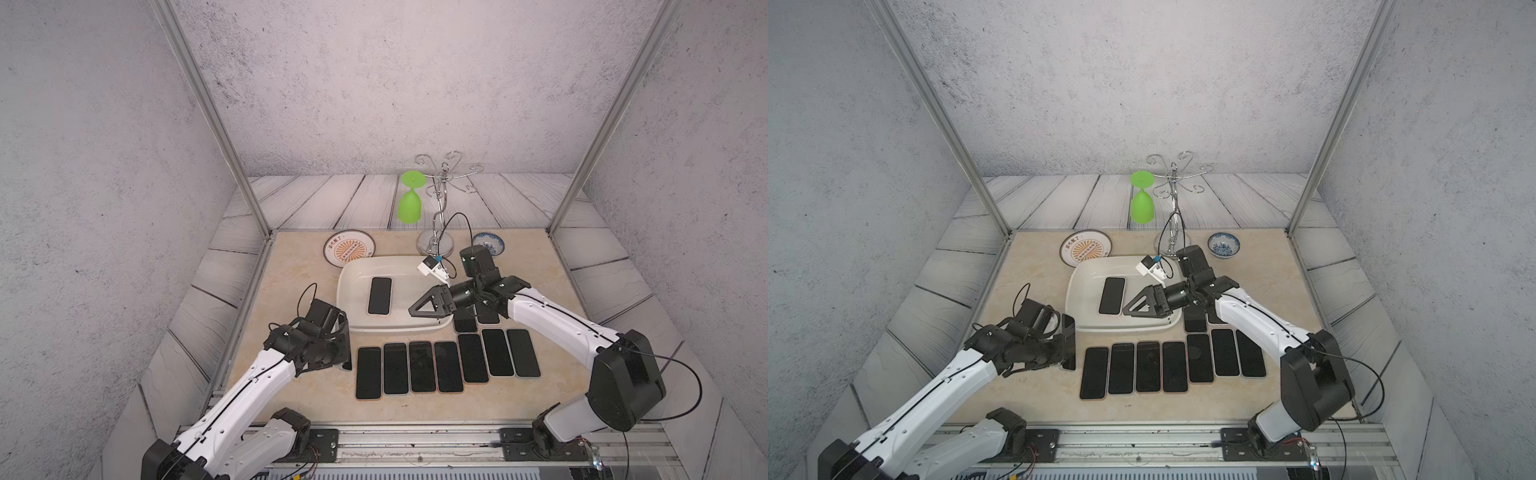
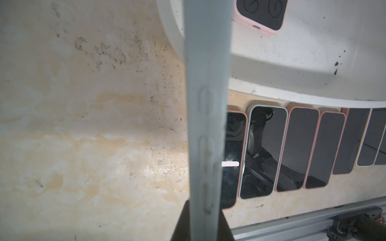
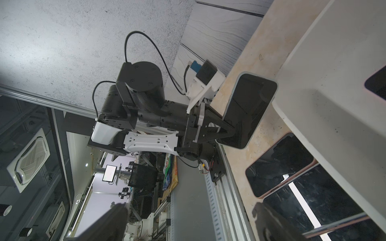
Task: Take the phone out of the storage box
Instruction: Place the phone at the center of the board.
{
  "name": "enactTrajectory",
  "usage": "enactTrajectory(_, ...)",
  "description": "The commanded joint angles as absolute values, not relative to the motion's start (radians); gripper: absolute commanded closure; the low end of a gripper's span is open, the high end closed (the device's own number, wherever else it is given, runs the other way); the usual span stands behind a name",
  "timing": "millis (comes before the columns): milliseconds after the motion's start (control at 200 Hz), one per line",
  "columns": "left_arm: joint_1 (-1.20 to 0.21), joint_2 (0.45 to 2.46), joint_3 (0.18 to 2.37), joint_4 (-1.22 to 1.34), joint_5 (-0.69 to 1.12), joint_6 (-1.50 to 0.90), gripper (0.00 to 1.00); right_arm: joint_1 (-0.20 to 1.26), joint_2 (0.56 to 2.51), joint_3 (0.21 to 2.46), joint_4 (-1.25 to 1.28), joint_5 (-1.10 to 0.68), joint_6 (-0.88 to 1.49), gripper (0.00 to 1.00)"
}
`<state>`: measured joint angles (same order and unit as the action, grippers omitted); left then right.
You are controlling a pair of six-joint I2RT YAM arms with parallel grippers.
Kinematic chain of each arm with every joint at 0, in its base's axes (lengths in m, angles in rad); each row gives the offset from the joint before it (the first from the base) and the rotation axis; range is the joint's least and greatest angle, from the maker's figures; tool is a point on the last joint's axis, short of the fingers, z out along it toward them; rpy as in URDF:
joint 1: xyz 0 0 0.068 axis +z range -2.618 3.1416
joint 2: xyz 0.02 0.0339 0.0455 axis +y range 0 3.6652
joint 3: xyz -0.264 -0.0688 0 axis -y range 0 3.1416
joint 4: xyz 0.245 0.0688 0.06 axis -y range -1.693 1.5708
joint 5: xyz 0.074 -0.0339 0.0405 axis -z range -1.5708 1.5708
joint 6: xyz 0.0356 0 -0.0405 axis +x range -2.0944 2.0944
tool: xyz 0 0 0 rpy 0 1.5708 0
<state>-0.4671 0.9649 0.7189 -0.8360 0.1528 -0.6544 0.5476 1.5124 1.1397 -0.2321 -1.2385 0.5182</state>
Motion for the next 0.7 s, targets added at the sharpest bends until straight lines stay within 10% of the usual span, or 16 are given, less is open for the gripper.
enactTrajectory(0, -0.477, 0.969, 0.643, -0.805, 0.096, -0.698, 1.00, 0.548, 1.473, 1.162, -0.245, -1.276, 0.492, 0.01)
enactTrajectory(696, -0.643, 0.954, 0.537, -0.808, 0.146, -0.838, 1.00, 0.548, 1.505, 1.132, -0.214, -1.274, 0.513, 0.01)
